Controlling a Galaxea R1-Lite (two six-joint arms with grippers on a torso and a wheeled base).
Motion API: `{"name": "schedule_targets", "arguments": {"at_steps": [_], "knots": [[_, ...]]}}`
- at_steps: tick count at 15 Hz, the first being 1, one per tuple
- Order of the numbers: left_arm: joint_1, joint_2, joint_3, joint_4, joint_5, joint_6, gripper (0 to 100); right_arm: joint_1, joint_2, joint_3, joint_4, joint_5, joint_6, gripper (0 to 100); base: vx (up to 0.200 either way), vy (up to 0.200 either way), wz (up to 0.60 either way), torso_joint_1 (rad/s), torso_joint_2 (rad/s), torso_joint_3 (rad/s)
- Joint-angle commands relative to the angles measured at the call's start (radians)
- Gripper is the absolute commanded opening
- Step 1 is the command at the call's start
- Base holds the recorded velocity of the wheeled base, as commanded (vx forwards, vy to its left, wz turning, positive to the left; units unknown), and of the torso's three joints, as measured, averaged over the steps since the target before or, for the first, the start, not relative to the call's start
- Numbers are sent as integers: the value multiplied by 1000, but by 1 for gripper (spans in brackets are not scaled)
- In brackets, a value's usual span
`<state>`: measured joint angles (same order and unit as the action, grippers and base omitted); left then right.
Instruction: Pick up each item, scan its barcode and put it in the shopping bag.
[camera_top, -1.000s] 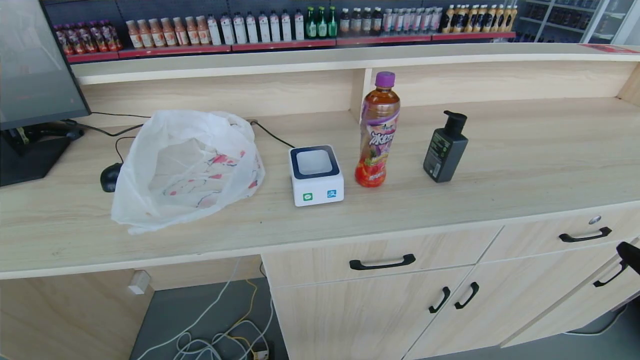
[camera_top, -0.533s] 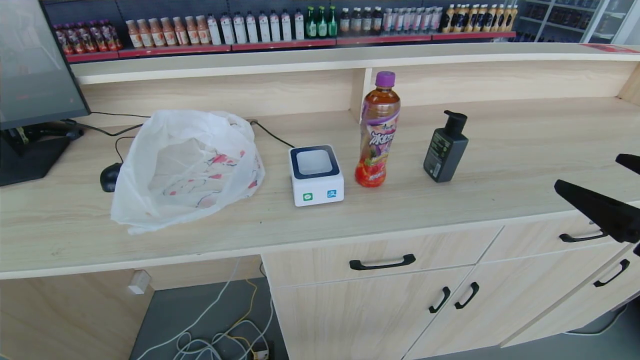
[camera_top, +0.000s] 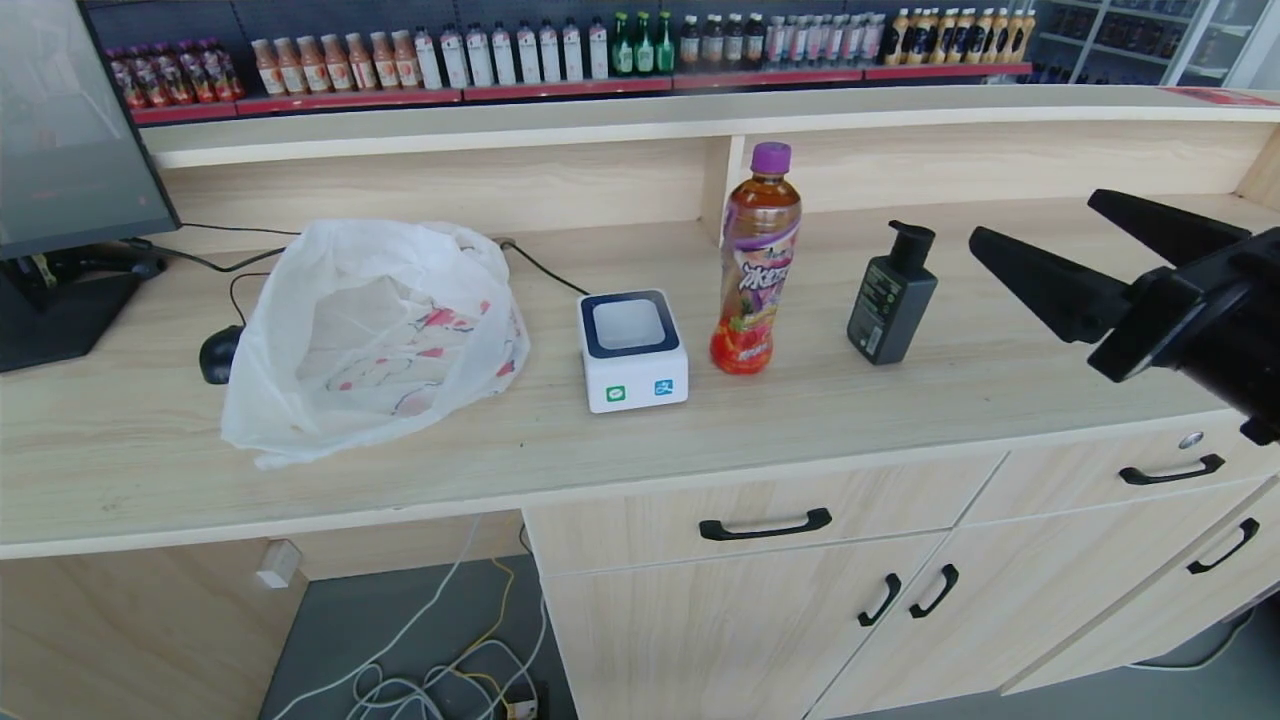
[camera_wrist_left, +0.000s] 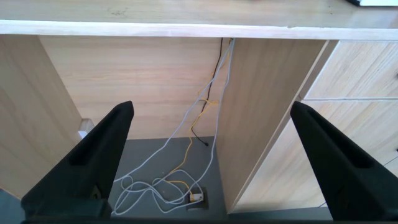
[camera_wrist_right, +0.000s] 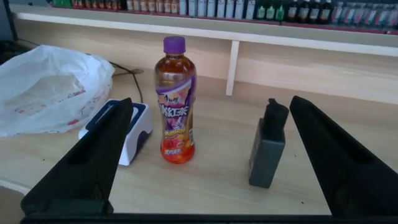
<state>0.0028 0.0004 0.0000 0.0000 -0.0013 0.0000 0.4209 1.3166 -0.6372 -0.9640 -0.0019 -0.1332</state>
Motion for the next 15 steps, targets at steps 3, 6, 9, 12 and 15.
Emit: {"name": "schedule_targets", "arguments": {"at_steps": [3, 6, 9, 12, 15], "knots": [[0, 0, 0, 0, 0, 0, 100, 72, 197, -6, -148, -98, 33, 100, 0, 0, 0, 0, 0, 0], [0, 0, 0, 0, 0, 0, 100, 104, 299, -107, -150, -102, 40, 100, 0, 0, 0, 0, 0, 0], [0, 0, 0, 0, 0, 0, 100, 110, 348, -130, -151, -102, 41, 100, 0, 0, 0, 0, 0, 0], [0, 0, 0, 0, 0, 0, 100, 110, 401, -197, -159, -93, 55, 100, 0, 0, 0, 0, 0, 0], [0, 0, 0, 0, 0, 0, 100, 111, 440, -199, -157, -96, 55, 100, 0, 0, 0, 0, 0, 0]]}}
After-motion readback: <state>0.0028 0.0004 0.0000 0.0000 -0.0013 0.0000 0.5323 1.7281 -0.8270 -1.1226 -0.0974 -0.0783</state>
